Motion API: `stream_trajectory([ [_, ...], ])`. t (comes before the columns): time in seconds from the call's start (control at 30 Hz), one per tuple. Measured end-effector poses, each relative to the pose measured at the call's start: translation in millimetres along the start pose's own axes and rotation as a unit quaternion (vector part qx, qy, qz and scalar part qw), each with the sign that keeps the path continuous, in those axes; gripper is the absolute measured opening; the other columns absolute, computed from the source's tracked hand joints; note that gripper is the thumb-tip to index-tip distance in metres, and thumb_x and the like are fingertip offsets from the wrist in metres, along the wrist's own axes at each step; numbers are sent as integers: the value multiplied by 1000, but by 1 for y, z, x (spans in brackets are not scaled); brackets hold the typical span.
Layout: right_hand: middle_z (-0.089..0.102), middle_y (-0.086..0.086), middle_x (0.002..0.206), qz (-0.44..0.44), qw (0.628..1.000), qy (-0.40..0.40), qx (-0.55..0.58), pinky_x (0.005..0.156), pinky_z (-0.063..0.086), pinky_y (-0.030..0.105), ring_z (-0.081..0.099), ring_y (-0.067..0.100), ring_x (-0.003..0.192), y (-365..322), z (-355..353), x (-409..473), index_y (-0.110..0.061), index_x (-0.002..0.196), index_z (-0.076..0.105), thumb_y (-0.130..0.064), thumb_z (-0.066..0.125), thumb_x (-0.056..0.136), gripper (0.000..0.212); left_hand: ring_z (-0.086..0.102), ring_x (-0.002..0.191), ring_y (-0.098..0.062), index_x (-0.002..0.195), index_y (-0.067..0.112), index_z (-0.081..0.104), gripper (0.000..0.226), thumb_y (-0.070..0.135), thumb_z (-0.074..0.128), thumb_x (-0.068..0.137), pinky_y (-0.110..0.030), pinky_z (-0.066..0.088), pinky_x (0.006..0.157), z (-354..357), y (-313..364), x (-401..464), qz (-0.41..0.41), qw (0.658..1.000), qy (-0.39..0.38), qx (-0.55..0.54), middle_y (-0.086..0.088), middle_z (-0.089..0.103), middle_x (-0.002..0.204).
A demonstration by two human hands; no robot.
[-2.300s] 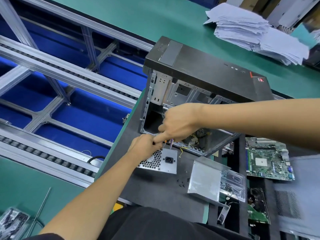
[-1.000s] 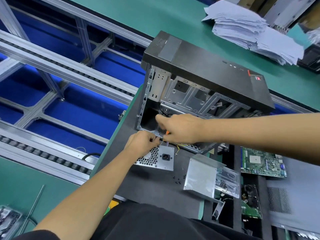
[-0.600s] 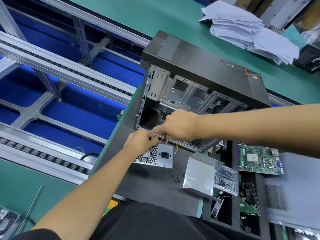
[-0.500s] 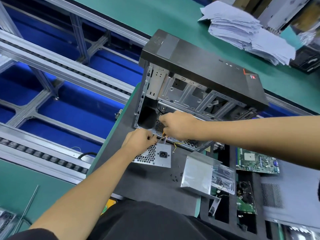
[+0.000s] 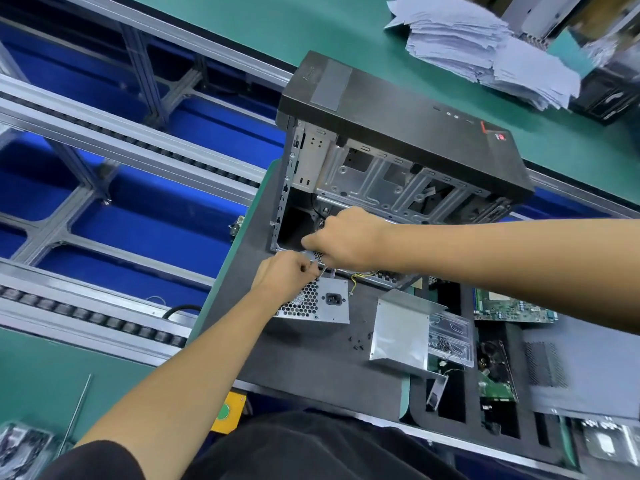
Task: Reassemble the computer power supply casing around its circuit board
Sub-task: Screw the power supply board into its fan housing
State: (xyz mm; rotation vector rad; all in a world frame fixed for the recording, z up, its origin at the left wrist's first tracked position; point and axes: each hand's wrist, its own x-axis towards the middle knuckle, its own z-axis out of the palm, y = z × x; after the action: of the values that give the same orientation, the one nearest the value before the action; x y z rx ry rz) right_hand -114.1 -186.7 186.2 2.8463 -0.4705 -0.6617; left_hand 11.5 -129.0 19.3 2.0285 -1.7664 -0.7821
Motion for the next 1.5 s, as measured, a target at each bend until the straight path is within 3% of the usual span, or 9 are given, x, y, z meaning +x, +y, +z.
stream_trajectory([
  [0.13, 47, 1, 67, 249, 951, 2, 185, 48, 23, 30, 52, 31, 68, -11, 15, -7, -19, 70, 39, -13, 52, 82, 18, 38, 45, -16, 58, 37, 55, 41, 53, 53, 96, -26, 37, 47, 1, -1, 2, 18, 1000, -8, -21, 2, 46, 49],
  [0.23, 49, 0, 68, 317, 911, 2, 264, 49, 24, 29, 49, 23, 61, -14, 21, -11, -20, 68, 42, -19, 53, 83, 19, 36, 44, -14, 58, 25, 51, 45, 48, 53, 96, -26, 36, 47, 3, -3, 5, 21, 1000, 1, -20, 4, 43, 48],
  [0.4, 54, -2, 68, 315, 910, -1, 269, 50, 27, 28, 50, 18, 60, -3, 14, -16, -18, 67, 44, -29, 58, 79, 22, 49, 49, -17, 64, 26, 60, 44, 51, 47, 98, -30, 50, 56, 5, -5, 3, 29, 999, 6, -20, 3, 54, 52],
  [0.57, 53, -8, 64, 340, 904, 73, 250, 51, 28, 26, 46, 9, 59, -1, 5, -24, -21, 68, 49, -30, 61, 76, 17, 58, 59, -11, 76, 27, 64, 48, 62, 37, 94, -27, 38, 55, -1, -7, 8, 50, 998, -27, -19, 3, 60, 61],
  [0.83, 63, -9, 68, 460, 769, 92, 434, 55, 33, 27, 56, 12, 69, -15, 51, -90, -20, 73, 51, -32, 62, 77, 17, 45, 54, -6, 83, 23, 65, 39, 61, 66, 90, -21, 39, 53, -15, -18, 18, 106, 951, -233, -171, 8, 52, 63],
  [0.97, 67, -11, 67, 464, 715, 118, 510, 56, 34, 26, 58, 11, 66, -25, 69, -102, -20, 76, 54, -34, 62, 79, 17, 53, 75, -4, 93, 25, 72, 22, 46, 67, 96, -18, 43, 72, -23, -22, 24, 106, 915, -329, -210, 14, 61, 81],
  [1.1, 55, -21, 54, 455, 701, 146, 529, 56, 32, 28, 50, 8, 59, -30, 77, -104, -22, 72, 51, -33, 61, 77, 15, 58, 80, 0, 88, 24, 75, 13, 35, 71, 95, -18, 43, 80, -20, -20, 26, 76, 908, -343, -227, 15, 67, 85],
  [1.27, 60, -15, 68, 439, 708, 147, 533, 57, 32, 28, 50, 8, 66, -30, 81, -102, -23, 73, 51, -30, 61, 80, 15, 44, 81, -16, 81, 22, 73, 27, 46, 70, 92, -33, 35, 85, -18, -22, 27, 42, 911, -340, -231, 1, 53, 80],
  [1.5, 63, -15, 72, 423, 735, 131, 513, 60, 37, 29, 57, 7, 75, -31, 82, -97, -27, 74, 56, -32, 63, 77, 9, 57, 83, -2, 85, 18, 75, 14, 29, 71, 94, -28, 39, 90, -17, -21, 31, 9, 905, -338, -257, 9, 66, 84],
])
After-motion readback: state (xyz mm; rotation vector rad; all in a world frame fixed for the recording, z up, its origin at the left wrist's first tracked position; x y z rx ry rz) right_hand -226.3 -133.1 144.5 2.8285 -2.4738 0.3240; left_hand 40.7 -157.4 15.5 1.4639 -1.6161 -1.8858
